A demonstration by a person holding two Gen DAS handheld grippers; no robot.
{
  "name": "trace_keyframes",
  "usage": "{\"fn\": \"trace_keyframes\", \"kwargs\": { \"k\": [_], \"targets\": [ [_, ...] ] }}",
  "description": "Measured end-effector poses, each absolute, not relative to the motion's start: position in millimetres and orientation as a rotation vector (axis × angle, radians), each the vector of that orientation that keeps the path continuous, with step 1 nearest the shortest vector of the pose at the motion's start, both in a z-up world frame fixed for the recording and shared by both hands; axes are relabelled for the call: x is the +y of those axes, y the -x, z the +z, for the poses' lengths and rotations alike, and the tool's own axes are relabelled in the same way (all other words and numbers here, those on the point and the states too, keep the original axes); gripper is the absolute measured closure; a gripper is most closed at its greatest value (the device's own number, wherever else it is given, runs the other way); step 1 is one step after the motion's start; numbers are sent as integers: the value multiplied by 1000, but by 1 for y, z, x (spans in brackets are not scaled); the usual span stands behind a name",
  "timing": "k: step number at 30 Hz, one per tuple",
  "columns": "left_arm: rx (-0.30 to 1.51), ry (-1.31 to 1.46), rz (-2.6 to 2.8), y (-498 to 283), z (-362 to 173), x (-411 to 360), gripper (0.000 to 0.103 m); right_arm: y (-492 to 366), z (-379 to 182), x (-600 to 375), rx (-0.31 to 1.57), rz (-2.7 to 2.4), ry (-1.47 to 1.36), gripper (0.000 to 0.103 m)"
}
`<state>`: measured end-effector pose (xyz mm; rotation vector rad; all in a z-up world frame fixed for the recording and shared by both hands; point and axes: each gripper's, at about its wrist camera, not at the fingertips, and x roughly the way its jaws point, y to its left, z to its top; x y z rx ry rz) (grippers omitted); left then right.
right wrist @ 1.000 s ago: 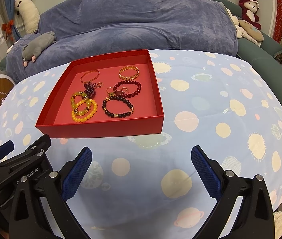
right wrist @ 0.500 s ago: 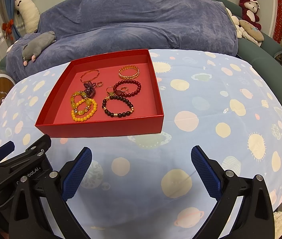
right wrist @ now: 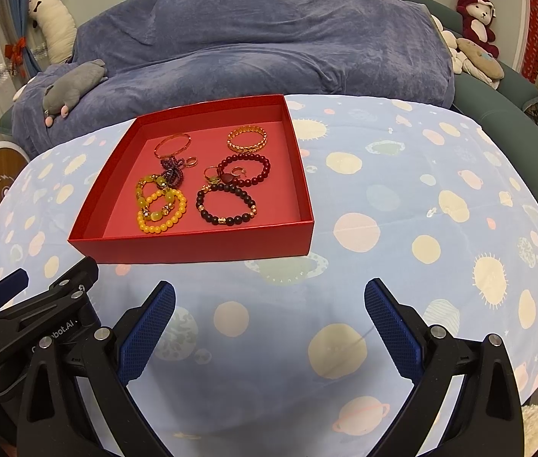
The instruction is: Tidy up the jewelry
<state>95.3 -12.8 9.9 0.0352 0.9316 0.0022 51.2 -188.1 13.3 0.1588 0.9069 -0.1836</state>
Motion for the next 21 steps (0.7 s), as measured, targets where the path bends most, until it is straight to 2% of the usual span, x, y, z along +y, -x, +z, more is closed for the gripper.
{"fn": "trace_keyframes", "kwargs": {
  "k": [21],
  "targets": [
    [932, -34, 12, -97, 9, -13, 8, -52, 14, -185, 909, -180, -157, 7]
  ]
}}
